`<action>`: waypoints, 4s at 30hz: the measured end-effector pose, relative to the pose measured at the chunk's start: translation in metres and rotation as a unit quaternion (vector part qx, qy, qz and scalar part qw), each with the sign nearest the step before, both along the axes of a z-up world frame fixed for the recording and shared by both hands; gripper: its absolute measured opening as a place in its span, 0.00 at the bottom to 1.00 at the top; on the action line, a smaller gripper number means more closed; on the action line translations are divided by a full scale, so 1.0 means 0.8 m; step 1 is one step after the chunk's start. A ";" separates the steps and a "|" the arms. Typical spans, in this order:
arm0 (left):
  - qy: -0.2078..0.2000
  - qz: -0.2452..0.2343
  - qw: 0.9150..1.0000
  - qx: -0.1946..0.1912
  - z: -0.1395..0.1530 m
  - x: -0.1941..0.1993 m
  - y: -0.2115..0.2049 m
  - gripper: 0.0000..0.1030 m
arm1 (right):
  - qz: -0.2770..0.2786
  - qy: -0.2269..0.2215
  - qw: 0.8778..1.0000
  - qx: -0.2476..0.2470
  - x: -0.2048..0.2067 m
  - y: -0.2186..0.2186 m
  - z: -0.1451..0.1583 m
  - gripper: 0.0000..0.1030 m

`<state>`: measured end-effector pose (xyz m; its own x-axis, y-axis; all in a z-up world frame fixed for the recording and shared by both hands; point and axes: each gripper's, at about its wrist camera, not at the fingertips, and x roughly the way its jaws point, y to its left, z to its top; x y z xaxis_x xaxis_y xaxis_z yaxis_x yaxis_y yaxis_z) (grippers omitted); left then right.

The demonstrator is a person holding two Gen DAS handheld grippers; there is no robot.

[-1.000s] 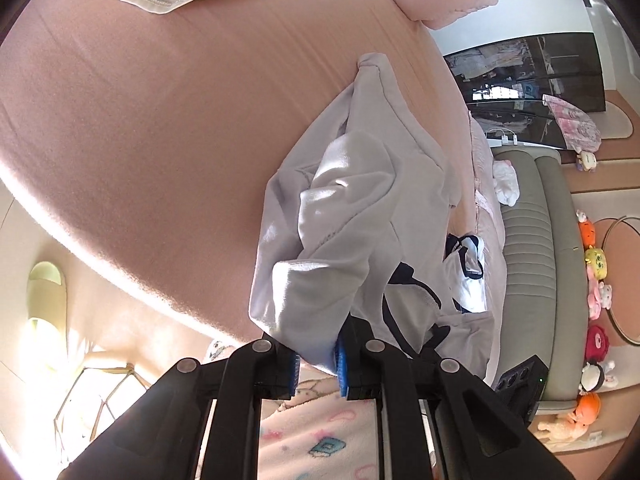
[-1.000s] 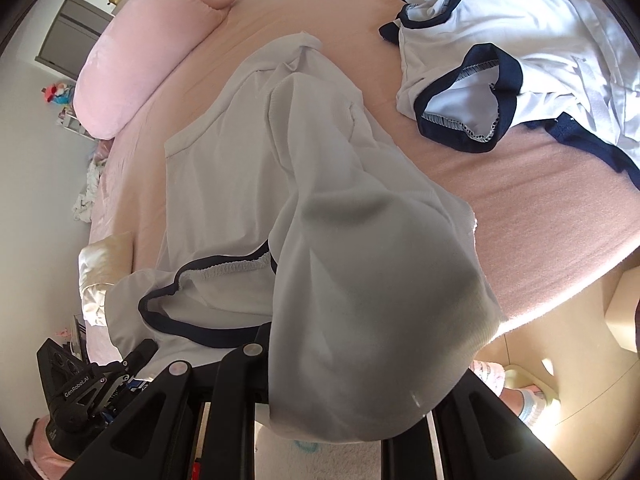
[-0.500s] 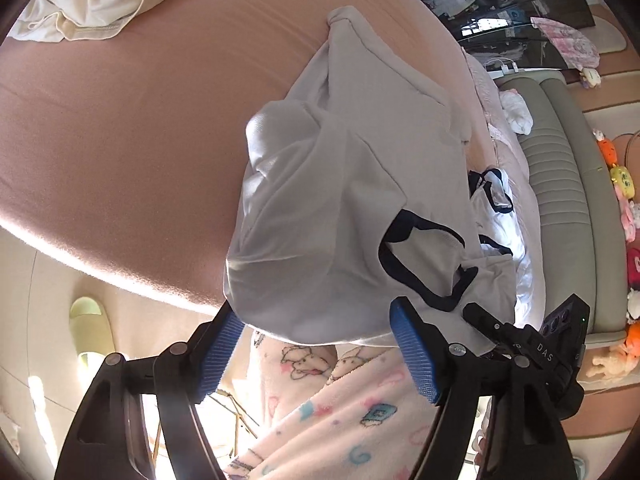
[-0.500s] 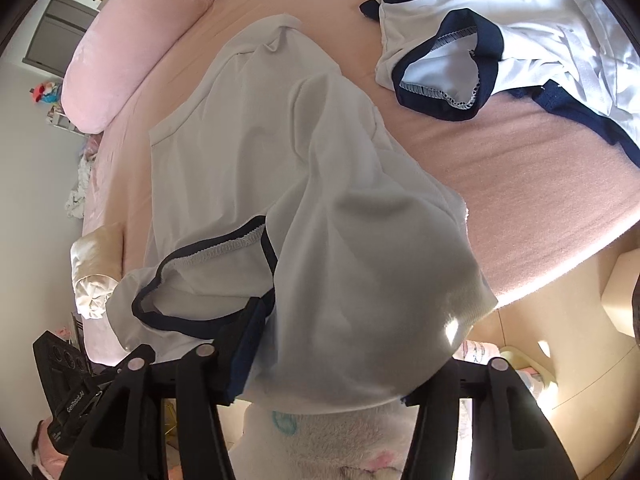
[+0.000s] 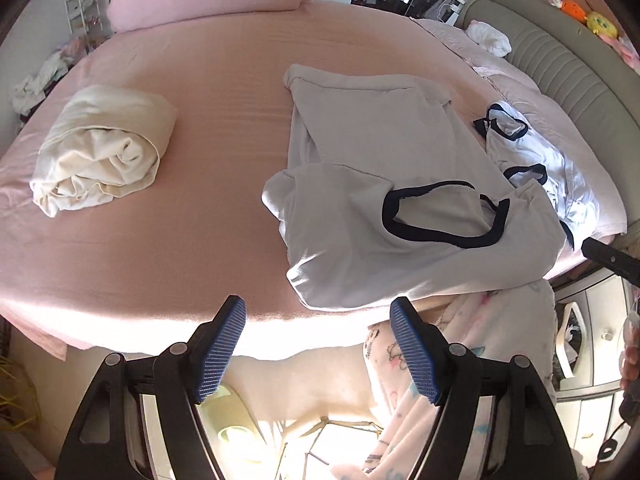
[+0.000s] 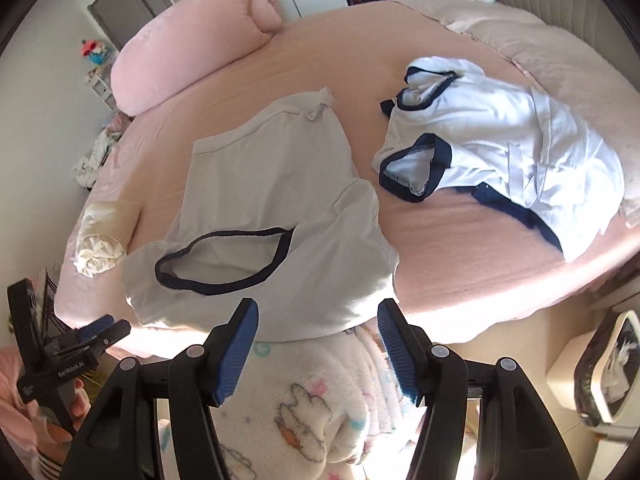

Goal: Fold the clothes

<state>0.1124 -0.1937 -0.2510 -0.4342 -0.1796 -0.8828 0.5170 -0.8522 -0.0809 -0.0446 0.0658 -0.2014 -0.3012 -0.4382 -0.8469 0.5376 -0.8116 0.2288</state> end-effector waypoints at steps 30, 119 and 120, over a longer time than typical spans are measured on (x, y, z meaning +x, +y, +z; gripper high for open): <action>-0.165 -0.357 0.749 -0.533 -0.084 0.023 0.133 0.71 | 0.416 0.406 0.692 0.428 0.096 -0.043 -0.096 0.60; -0.194 -0.498 0.840 -0.090 -0.069 -0.143 -0.021 0.32 | 0.560 0.113 0.783 0.244 -0.053 -0.121 -0.157 0.41; -0.188 -0.484 0.852 -0.063 -0.067 -0.147 -0.028 0.32 | 0.552 0.092 0.796 0.231 -0.058 -0.121 -0.155 0.41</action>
